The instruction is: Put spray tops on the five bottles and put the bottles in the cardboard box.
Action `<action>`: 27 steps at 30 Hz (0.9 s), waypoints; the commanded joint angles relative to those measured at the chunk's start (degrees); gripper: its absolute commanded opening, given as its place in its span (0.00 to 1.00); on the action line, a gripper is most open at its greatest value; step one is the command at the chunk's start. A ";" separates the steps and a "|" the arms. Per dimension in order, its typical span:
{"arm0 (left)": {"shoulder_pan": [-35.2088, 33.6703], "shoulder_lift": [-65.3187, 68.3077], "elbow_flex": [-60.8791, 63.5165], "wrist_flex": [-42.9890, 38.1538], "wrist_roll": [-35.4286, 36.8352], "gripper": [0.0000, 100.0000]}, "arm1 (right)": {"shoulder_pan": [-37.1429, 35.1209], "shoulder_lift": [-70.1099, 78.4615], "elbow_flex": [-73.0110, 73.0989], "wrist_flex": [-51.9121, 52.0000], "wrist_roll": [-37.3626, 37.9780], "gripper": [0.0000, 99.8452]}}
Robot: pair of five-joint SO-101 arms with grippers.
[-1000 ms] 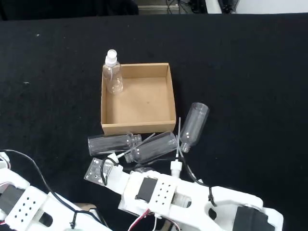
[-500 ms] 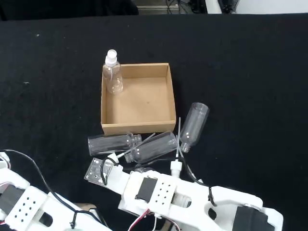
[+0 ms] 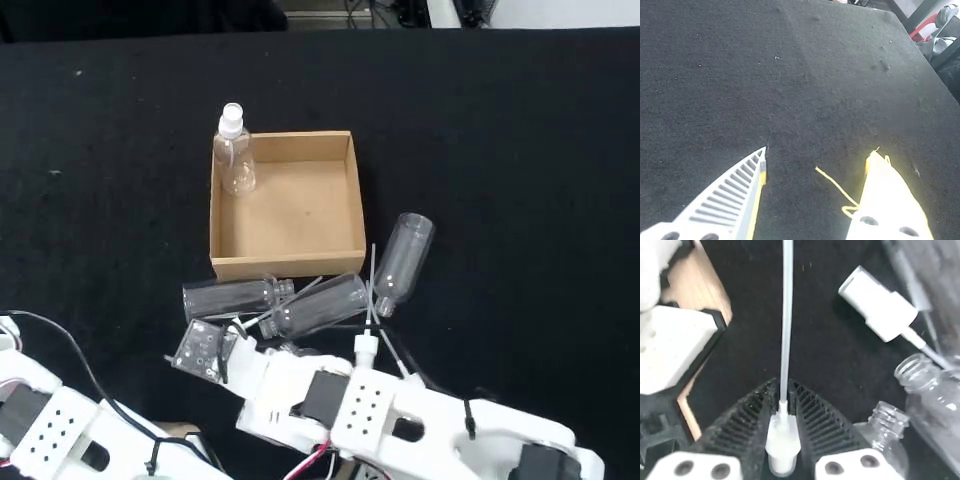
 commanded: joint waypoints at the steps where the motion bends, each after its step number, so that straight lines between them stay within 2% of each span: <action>1: -0.57 0.00 -0.31 -1.23 0.18 0.22 | 3.43 -3.82 -0.66 2.02 0.53 0.01; 10: -0.48 0.00 -0.31 -1.23 0.18 0.22 | 6.68 -16.22 -1.54 9.32 2.20 0.01; 17: -0.40 0.00 -0.31 -1.23 0.18 0.22 | 18.46 -24.48 -4.26 14.24 6.24 0.01; 23: -0.40 0.00 -0.31 -1.32 0.18 0.22 | 20.13 -27.56 -7.16 19.08 7.21 0.01; 27: -0.40 0.00 -0.31 -1.32 0.18 0.22 | 27.25 -27.47 -9.71 19.87 10.11 0.01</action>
